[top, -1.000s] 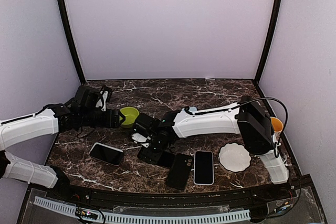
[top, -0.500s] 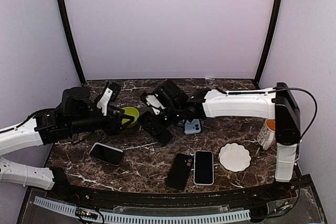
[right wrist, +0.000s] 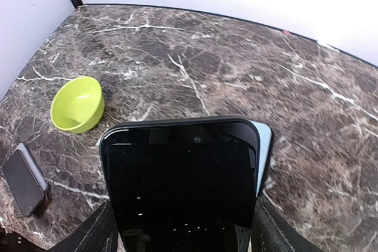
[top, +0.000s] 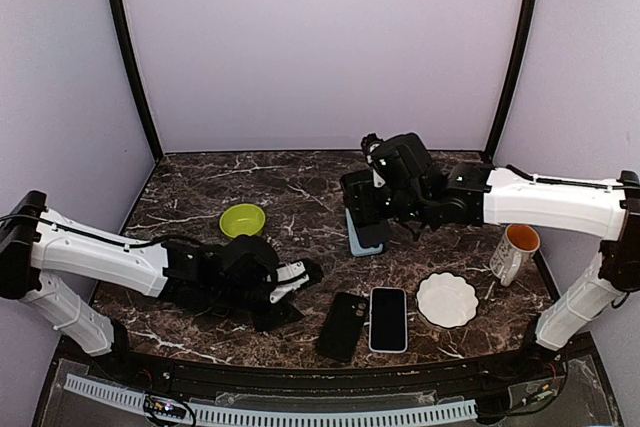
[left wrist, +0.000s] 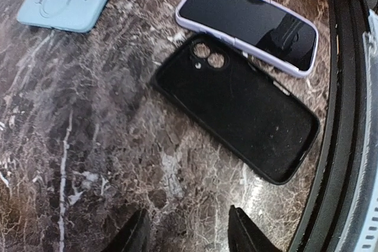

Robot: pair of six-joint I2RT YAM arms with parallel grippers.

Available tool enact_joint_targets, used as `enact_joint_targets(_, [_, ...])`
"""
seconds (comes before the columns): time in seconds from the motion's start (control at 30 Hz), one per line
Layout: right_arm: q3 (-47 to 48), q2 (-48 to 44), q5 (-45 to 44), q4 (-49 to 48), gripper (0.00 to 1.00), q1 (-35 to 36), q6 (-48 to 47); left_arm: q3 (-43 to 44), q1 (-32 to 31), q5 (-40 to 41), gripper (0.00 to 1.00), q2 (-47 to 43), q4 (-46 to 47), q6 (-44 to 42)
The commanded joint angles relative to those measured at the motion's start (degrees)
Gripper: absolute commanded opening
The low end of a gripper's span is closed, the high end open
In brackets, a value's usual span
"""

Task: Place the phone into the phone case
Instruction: Move the phone case to the center of the board.

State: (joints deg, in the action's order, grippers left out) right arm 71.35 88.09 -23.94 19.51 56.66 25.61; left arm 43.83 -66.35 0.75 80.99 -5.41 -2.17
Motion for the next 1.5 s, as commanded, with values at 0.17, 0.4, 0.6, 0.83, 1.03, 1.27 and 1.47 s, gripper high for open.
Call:
enact_joint_targets(0.17, [-6.58, -7.34, -4.16, -1.84, 0.09, -0.2, 5.0, 7.89, -6.62, -0.45, 0.34, 16.87, -1.24, -5.35])
enact_joint_targets(0.4, [-8.45, -10.4, -4.35, -2.17, 0.09, -0.19, 5.52, 14.12, -8.43, -4.44, 0.31, 23.03, -2.81, -7.59])
enact_joint_targets(0.6, [-8.44, -10.73, -4.04, -1.56, 0.1, -0.16, 5.86, 15.6, -8.49, -9.87, 0.28, 20.65, -1.17, -7.58])
enact_joint_targets(0.83, [-8.24, -9.97, -3.55, -1.02, 0.1, -0.15, 6.44, 14.62, -0.79, -16.3, 0.28, 15.84, 3.24, 0.01])
enact_joint_targets(1.03, [-8.25, -10.19, -4.59, -0.12, 0.1, -0.15, 7.94, 21.68, 4.81, -11.33, 0.49, 23.89, 0.03, 6.33])
enact_joint_targets(1.27, [-9.01, -11.45, -5.34, 0.08, 0.1, -0.15, 8.41, 27.6, 4.91, -9.06, 0.55, 31.28, -3.94, 4.57])
enact_joint_targets(1.47, [-9.38, -11.4, -5.23, 0.55, 0.1, -0.15, 8.42, 29.72, 4.91, -10.14, 0.48, 34.05, -7.79, 0.56])
